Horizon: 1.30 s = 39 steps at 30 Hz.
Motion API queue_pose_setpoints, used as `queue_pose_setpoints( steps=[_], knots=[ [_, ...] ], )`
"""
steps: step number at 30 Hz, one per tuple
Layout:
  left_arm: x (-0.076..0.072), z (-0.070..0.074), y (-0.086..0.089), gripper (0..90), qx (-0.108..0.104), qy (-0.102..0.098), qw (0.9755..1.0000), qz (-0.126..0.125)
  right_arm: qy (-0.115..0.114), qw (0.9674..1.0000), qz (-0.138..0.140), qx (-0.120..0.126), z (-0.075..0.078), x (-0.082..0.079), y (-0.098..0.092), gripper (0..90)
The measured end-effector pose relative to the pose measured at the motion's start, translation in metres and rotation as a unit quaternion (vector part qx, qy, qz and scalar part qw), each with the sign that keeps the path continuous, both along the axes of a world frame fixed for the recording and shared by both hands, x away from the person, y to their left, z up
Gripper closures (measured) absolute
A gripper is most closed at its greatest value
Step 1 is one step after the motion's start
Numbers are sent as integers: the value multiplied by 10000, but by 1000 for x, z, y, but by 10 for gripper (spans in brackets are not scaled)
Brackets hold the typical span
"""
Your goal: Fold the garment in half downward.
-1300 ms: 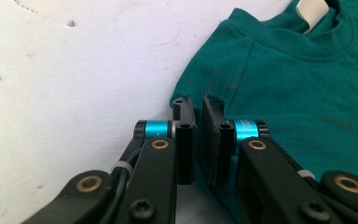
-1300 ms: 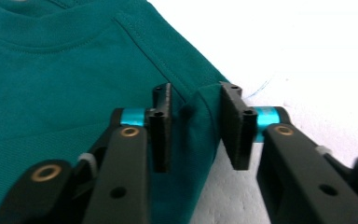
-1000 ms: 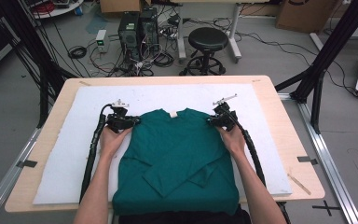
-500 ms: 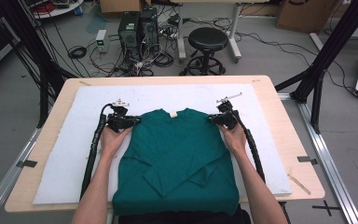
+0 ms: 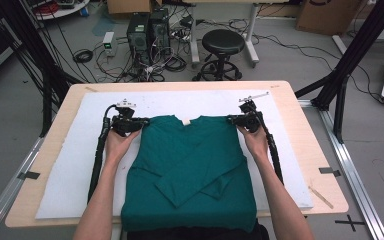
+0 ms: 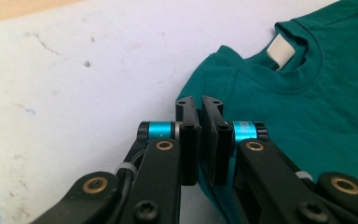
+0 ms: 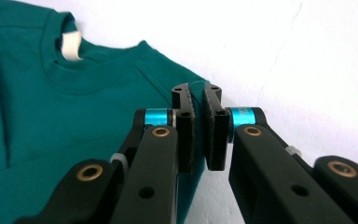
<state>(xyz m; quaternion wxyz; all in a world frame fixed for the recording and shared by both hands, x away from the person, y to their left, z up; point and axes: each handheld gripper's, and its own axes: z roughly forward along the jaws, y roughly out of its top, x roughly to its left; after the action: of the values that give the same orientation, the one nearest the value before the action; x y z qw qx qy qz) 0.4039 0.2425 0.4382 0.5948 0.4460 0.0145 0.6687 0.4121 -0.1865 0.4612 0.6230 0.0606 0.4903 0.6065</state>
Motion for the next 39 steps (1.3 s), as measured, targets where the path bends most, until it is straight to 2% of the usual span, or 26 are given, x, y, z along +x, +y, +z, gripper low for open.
queue_pose_setpoints(
  steps=[6,9,11,15,17,20,27,31,36,39],
  knots=[
    [-13,7,-3,854,-44,25,10000,55,-118,9999,-59,54,3,-8,1,860],
    [-18,10,-4,854,-68,-2,10000,46,-33,9999,-51,126,7,-10,-1,860],
    [-21,11,-4,855,-72,-88,9999,-41,-72,9999,-80,128,8,-12,-1,860],
    [-26,15,-2,854,-168,-86,9998,-79,-166,9998,-26,137,12,-19,-3,859],
    [-30,16,-3,854,-170,-178,9997,-28,-157,9997,-1,174,14,-24,-3,859],
    [-38,17,-5,854,-178,-303,9994,23,-303,9993,59,197,14,-31,-3,859],
    [-53,18,-5,854,-177,-579,9982,-39,-429,9988,93,214,16,-46,-6,859],
    [-59,14,-5,854,-86,-774,9970,-45,-592,9978,166,234,13,-55,-8,858],
    [-57,13,-6,853,-51,-648,9979,37,-493,9985,151,181,13,-51,-8,857],
    [-55,11,-9,854,29,-625,9979,144,-453,9989,41,109,12,-49,-6,857]
  ],
)
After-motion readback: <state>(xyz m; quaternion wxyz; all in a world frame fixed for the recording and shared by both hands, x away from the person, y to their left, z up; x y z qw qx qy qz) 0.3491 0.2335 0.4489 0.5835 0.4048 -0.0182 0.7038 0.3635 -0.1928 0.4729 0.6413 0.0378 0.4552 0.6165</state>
